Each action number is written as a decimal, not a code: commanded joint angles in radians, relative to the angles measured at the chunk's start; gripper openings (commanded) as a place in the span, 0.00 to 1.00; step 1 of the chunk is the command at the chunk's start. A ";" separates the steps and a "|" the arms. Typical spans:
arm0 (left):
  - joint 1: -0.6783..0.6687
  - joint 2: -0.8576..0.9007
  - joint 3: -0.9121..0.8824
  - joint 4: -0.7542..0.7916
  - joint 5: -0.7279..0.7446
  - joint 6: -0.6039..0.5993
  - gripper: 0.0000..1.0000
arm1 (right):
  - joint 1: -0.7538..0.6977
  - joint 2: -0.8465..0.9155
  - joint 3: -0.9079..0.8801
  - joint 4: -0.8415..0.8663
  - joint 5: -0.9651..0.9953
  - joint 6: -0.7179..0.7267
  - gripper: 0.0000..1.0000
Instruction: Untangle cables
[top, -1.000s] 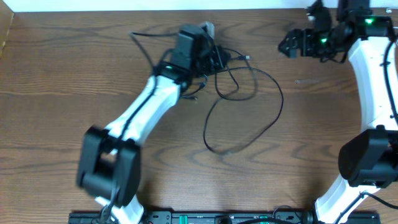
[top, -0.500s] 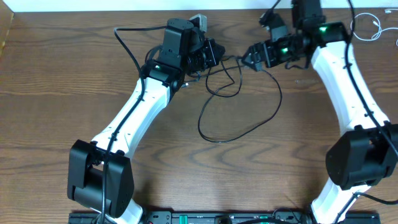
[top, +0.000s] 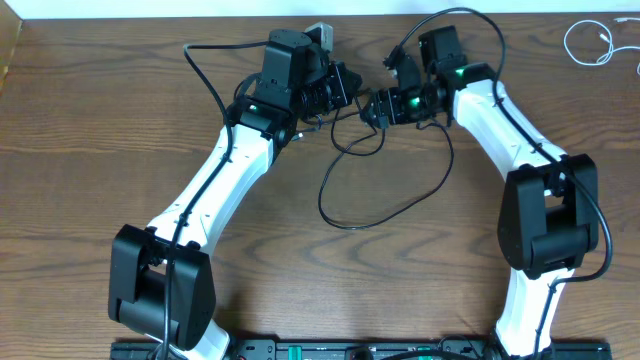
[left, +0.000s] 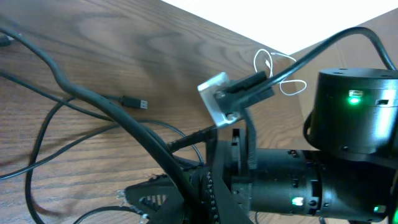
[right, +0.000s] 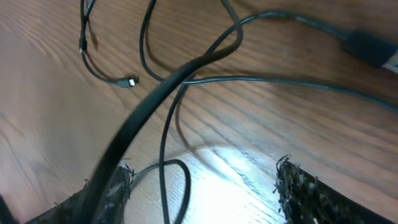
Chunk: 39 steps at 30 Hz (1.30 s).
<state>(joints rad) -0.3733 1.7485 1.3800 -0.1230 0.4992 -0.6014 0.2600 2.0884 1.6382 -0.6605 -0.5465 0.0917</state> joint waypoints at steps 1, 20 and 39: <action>0.004 0.002 0.011 0.004 0.012 0.014 0.07 | 0.010 0.012 0.000 0.022 0.005 0.074 0.49; 0.517 -0.326 0.053 -0.187 0.013 0.080 0.07 | -0.146 -0.100 0.026 -0.013 0.067 0.061 0.01; 0.717 -0.331 0.051 -0.258 -0.253 0.164 0.07 | -0.596 -0.727 0.313 -0.115 0.119 0.069 0.01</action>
<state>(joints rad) 0.3378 1.4178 1.4147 -0.3752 0.3546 -0.4656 -0.2924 1.3716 1.9572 -0.7624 -0.4454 0.1600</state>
